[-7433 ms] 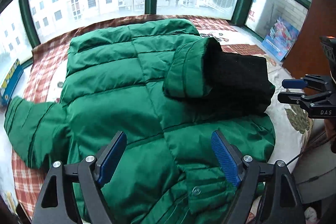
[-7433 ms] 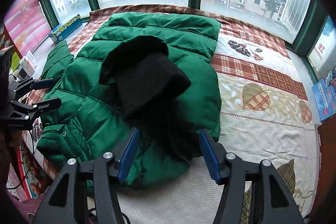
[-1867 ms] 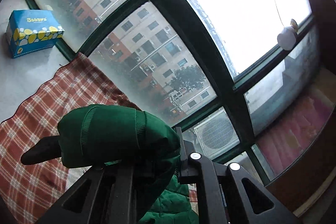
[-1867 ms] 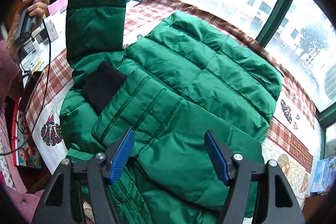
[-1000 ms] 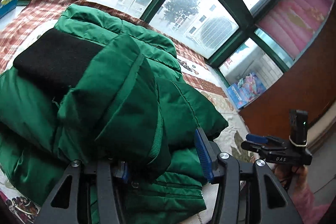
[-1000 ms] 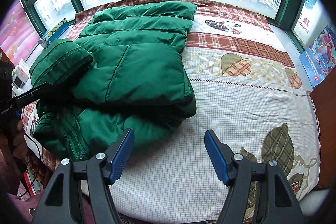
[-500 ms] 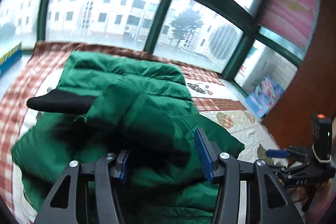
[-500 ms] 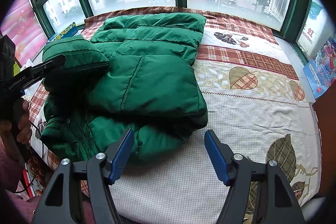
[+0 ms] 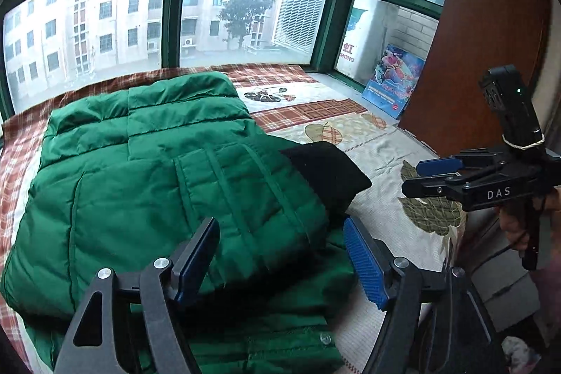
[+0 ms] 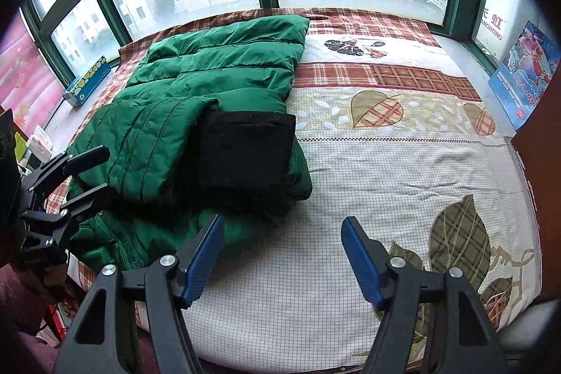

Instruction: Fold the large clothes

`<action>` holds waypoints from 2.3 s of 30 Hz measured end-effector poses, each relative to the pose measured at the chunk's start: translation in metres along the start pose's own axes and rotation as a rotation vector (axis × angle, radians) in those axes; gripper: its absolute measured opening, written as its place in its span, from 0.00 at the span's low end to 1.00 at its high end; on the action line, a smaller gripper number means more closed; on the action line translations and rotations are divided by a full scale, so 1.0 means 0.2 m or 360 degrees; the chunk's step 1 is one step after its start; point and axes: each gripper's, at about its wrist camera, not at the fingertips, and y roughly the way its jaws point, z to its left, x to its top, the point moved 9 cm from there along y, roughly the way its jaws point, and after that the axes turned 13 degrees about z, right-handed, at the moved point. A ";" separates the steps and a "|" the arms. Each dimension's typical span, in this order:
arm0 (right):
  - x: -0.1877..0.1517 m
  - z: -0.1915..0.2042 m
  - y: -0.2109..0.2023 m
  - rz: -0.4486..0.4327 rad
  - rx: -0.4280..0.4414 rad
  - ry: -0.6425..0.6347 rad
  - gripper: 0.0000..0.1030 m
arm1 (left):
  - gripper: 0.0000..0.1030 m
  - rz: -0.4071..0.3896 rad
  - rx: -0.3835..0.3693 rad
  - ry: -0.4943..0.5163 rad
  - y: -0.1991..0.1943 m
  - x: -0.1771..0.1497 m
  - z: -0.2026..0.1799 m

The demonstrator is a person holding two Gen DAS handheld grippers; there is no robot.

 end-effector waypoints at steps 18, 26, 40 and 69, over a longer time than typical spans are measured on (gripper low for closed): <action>0.34 0.64 0.23 0.0103 0.0151 -0.0511 0.73 | 0.81 0.0123 0.0373 -0.0648 -0.33 -0.26 1.32; 0.29 0.66 0.54 0.0245 -0.0026 -0.0651 0.76 | 0.93 0.0245 0.0379 -0.0730 -0.08 -0.46 1.39; 0.40 0.76 0.28 0.0240 0.0096 -0.0668 0.76 | 1.00 0.0124 0.0507 -0.0646 -0.36 -0.25 1.28; 0.52 0.55 0.32 0.0485 0.0148 -0.0663 0.79 | 1.00 0.0395 0.0242 -0.0355 -0.02 0.24 1.10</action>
